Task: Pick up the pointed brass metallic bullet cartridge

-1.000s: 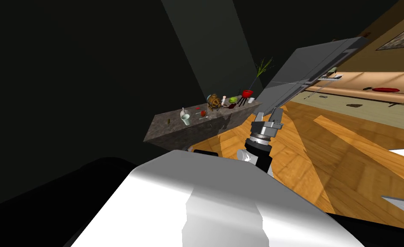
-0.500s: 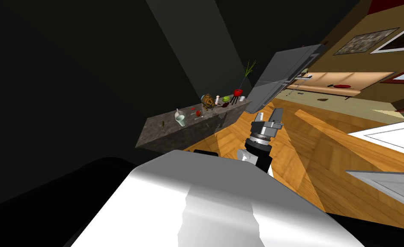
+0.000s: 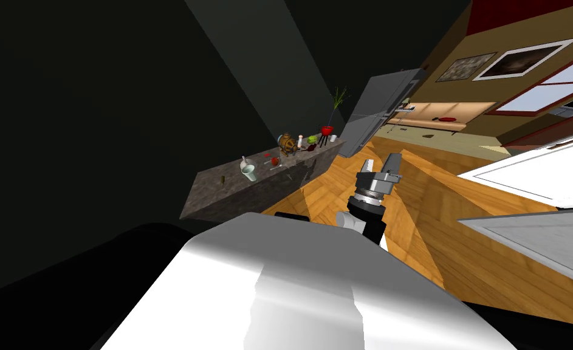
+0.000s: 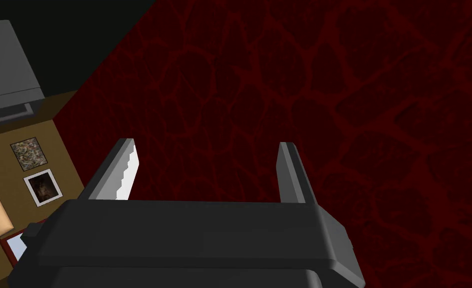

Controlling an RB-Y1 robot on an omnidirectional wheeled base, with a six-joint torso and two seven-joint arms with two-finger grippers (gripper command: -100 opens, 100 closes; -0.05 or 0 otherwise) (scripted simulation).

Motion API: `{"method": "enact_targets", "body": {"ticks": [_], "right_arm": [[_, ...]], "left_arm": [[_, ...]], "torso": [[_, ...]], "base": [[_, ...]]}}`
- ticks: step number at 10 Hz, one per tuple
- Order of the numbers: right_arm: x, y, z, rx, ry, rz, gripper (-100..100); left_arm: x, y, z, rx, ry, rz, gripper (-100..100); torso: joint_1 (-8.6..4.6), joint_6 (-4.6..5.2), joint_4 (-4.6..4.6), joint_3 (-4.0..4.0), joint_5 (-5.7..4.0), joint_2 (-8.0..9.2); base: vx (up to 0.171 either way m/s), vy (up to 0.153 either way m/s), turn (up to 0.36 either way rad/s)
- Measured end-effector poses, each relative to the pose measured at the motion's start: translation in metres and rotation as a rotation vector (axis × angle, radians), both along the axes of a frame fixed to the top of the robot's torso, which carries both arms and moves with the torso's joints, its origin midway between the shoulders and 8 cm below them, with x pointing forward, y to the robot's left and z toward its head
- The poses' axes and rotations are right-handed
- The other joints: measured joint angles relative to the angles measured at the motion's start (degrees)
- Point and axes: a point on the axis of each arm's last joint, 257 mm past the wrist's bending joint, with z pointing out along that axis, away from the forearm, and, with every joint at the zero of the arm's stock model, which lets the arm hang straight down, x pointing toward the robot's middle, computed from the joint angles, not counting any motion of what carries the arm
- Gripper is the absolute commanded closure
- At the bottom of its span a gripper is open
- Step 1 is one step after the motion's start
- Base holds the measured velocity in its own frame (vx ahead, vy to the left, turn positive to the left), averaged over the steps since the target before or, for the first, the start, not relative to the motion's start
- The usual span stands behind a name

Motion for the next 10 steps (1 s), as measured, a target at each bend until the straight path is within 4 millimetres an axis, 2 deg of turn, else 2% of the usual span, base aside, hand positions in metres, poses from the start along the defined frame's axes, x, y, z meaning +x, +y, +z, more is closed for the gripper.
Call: {"method": "enact_targets", "body": {"ticks": [1,4,5,7,8,10], "right_arm": [[0.0,0.0,0.0,0.0,0.0,0.0,0],[0.0,0.0,0.0,0.0,0.0,0.0,0],[0.0,0.0,0.0,0.0,0.0,0.0,0],[0.0,0.0,0.0,0.0,0.0,0.0,0],[0.0,0.0,0.0,0.0,0.0,0.0,0],[0.0,0.0,0.0,0.0,0.0,0.0,0]], "left_arm": [[-0.004,0.012,-0.003,0.015,0.018,-0.007,-100],[-0.052,0.046,-0.018,0.049,0.163,-0.03,-100],[-0.059,0.056,-0.02,0.064,0.198,-0.039,-100],[-0.089,0.093,-0.022,0.099,0.291,-0.049,-100],[-0.111,0.11,-0.02,0.121,0.345,-0.053,-100],[-0.135,0.139,-0.024,0.169,0.429,-0.057,-100]], "torso": [[0.04,-0.01,0.0,-0.01,0.01,-0.01],[0.02,0.04,-0.01,-0.02,0.01,-0.04],[0.02,0.01,-0.01,-0.02,0.01,-0.04],[0.05,0.0,-0.01,-0.02,0.01,-0.04],[0.06,0.04,-0.01,-0.03,0.01,-0.06],[0.09,0.03,-0.01,-0.04,0.03,-0.08]], "base": [[0.002,-0.023,-0.23],[0.004,-0.017,-0.172],[0.005,-0.02,-0.195],[0.008,-0.009,-0.203],[0.01,0.004,-0.106],[0.015,0.003,-0.147]]}}
